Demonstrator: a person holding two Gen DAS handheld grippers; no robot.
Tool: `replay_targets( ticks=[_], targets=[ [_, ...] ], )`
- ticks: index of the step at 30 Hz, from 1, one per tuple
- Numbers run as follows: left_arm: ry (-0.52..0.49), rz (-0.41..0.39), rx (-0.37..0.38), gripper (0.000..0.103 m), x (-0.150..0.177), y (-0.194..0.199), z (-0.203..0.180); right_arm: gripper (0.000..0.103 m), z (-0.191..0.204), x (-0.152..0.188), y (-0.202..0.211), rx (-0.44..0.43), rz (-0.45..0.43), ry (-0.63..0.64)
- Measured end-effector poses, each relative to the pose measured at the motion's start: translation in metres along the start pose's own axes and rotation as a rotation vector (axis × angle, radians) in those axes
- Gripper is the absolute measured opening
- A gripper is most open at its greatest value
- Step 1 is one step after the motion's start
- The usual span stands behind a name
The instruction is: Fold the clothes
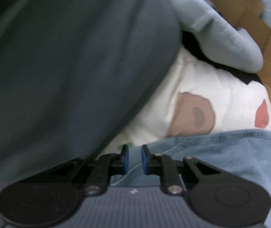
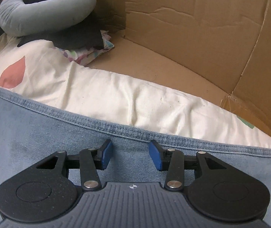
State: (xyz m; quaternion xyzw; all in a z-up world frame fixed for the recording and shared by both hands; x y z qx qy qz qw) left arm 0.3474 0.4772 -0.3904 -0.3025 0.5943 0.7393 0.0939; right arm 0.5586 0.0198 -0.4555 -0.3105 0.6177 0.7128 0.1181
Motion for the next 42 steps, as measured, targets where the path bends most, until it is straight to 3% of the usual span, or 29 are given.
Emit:
replay_targets(
  ticks=[8, 11, 13, 19, 22, 28, 31, 35, 37, 42],
  targets=[
    [0.01, 0.049, 0.017, 0.016, 0.033, -0.016, 0.001, 0.049, -0.001, -0.001, 0.0, -0.001, 0.011, -0.001],
    [0.017, 0.076, -0.016, 0.015, 0.042, -0.034, -0.003, 0.05, -0.001, -0.003, -0.001, -0.002, 0.017, -0.001],
    [0.029, 0.091, -0.049, 0.004, 0.046, -0.051, -0.001, 0.05, -0.001, -0.003, -0.002, -0.006, 0.019, 0.004],
    [0.005, 0.124, -0.15, 0.001, 0.036, -0.061, -0.006, 0.05, -0.003, -0.007, 0.015, -0.022, 0.042, 0.087],
    [0.008, 0.097, -0.121, 0.011, 0.033, -0.043, -0.011, 0.05, -0.016, -0.011, 0.04, -0.032, 0.002, 0.082],
    [-0.006, 0.055, -0.063, 0.023, 0.042, -0.005, -0.039, 0.05, -0.072, 0.005, 0.103, -0.023, -0.067, -0.013],
    [-0.024, 0.042, -0.041, 0.032, 0.052, 0.009, -0.063, 0.05, -0.112, 0.029, 0.129, 0.015, -0.078, -0.072],
    [0.001, -0.024, -0.041, 0.033, 0.057, 0.042, -0.092, 0.05, -0.169, 0.065, 0.157, 0.08, -0.088, -0.163],
    [0.013, -0.052, -0.029, 0.043, 0.056, 0.062, -0.109, 0.05, -0.197, 0.083, 0.172, 0.113, -0.092, -0.208],
    [-0.001, -0.013, 0.0, 0.044, 0.077, 0.088, -0.143, 0.05, -0.24, 0.12, 0.19, 0.169, -0.095, -0.306]
  ],
)
Point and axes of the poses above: each gripper's, at about its wrist camera, not at the fingertips, and y roughly against the way its jaws point, z to its left, x to its underside, the point moved 10 cm from there along -y, roughly the way its jaws point, and after that the axes turned 2 degrees about -y, right-handed, at the moved point
